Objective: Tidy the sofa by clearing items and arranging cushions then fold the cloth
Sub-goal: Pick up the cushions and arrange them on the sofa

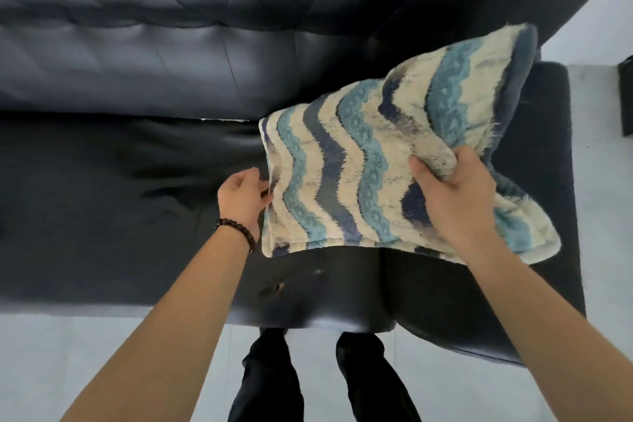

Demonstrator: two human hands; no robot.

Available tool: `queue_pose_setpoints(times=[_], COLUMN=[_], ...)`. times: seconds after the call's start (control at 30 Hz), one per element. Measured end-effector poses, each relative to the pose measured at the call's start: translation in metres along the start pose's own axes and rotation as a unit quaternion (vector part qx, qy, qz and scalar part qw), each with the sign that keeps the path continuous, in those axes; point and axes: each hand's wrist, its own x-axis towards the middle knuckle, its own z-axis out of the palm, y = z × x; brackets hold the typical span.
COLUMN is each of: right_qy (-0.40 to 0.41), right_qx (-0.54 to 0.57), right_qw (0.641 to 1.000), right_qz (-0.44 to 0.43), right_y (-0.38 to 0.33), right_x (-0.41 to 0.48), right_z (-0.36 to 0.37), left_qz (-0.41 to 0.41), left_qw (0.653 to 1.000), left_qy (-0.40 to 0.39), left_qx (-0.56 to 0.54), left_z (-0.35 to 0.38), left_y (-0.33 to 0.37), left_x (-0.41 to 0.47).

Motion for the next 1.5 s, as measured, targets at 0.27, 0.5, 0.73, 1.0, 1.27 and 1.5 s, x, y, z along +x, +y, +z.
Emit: queue_pose_setpoints(times=[0.27,0.5,0.73,1.0,1.27,1.5], right_qy=[-0.038,-0.092,-0.064,-0.009,-0.159,-0.083], right_qx=[0.175,0.435,0.522,0.456,-0.001,0.089], right_qw=[0.983,0.895,0.843,0.889,0.979,0.986], right_qz=[-0.041,0.005,0.107,0.038,0.126,0.111], right_y=[-0.073,-0.165,-0.212,-0.178,-0.085,-0.085], right_x=[-0.076,-0.12,-0.113,-0.046,0.017,0.032], right_z=[0.006,0.065,0.139,0.219,0.293,0.311], left_qz=[-0.016,0.006,-0.041,0.116,0.146,0.128], left_qw=[0.987,0.992,0.995,0.988,0.974,0.974], left_qy=[-0.094,-0.08,-0.038,0.03,0.077,0.108], left_qx=[0.132,0.098,0.082,-0.096,0.157,0.15], left_z=[-0.044,-0.096,-0.206,-0.252,-0.223,-0.223], left_y=[-0.006,0.023,0.087,0.118,0.077,0.086], left_x=[0.031,0.057,0.146,0.242,0.292,0.309])
